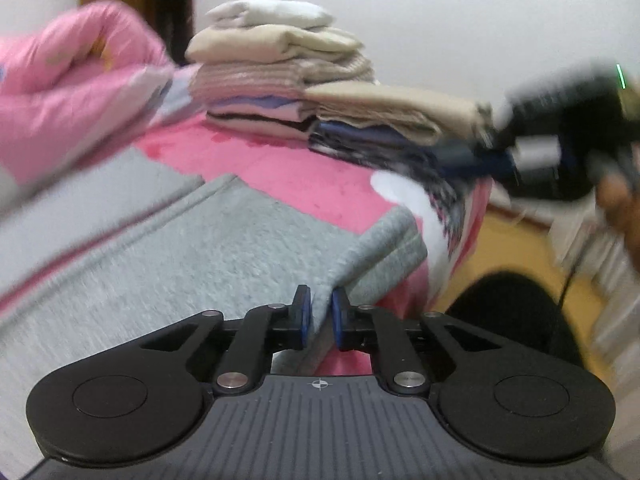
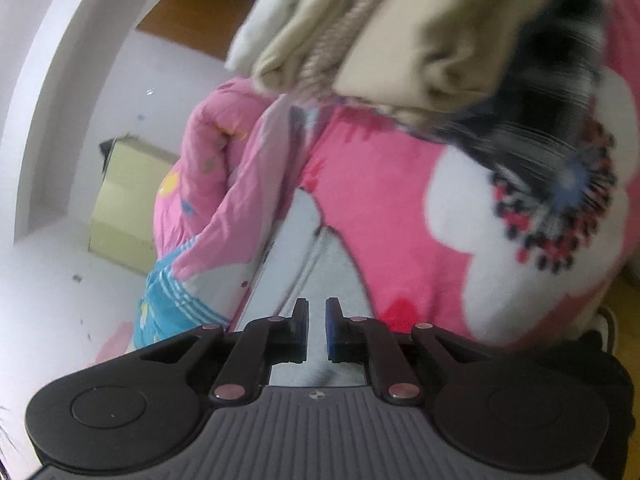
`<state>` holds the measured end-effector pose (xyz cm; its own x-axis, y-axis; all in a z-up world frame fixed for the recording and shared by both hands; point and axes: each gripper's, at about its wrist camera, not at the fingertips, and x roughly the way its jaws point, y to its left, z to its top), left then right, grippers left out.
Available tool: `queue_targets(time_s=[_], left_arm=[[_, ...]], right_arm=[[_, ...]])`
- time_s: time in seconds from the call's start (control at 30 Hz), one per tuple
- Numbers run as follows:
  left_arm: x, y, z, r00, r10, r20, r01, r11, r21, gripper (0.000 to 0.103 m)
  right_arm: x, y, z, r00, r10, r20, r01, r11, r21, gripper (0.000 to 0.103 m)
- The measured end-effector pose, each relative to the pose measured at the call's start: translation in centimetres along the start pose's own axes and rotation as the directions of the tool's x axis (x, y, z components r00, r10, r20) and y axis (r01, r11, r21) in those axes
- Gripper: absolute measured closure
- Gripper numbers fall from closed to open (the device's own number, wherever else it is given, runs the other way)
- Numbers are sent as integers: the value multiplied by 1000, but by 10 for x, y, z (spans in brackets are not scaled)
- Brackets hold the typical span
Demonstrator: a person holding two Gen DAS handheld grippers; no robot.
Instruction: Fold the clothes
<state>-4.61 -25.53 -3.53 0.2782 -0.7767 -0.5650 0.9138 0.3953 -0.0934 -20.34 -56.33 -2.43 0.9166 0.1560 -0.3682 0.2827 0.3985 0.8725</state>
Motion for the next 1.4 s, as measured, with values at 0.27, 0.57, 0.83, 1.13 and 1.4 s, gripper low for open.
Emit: queue_targets(time_s=[0.27, 0.57, 0.83, 1.13, 1.4], left_arm=[[-8, 26, 3, 989, -142, 39, 146, 972, -185, 93], [-18, 14, -19, 941, -335, -56, 323, 934, -150, 89], [-20, 37, -21, 974, -224, -20, 214, 951, -222, 89], [-67, 35, -64, 989, -144, 26, 145, 941, -305, 89], [-137, 69, -105, 992, 71, 106, -10, 872, -489, 88]], right_arm=[[33, -18, -13, 985, 35, -168, -15, 993, 120, 47], [36, -18, -9, 987, -32, -157, 47, 995, 91, 41], [51, -16, -15, 965, -111, -238, 116, 993, 8, 40], [53, 18, -32, 950, -240, -201, 160, 924, -347, 95], [26, 45, -39, 940, -337, 47, 317, 818, -480, 93]])
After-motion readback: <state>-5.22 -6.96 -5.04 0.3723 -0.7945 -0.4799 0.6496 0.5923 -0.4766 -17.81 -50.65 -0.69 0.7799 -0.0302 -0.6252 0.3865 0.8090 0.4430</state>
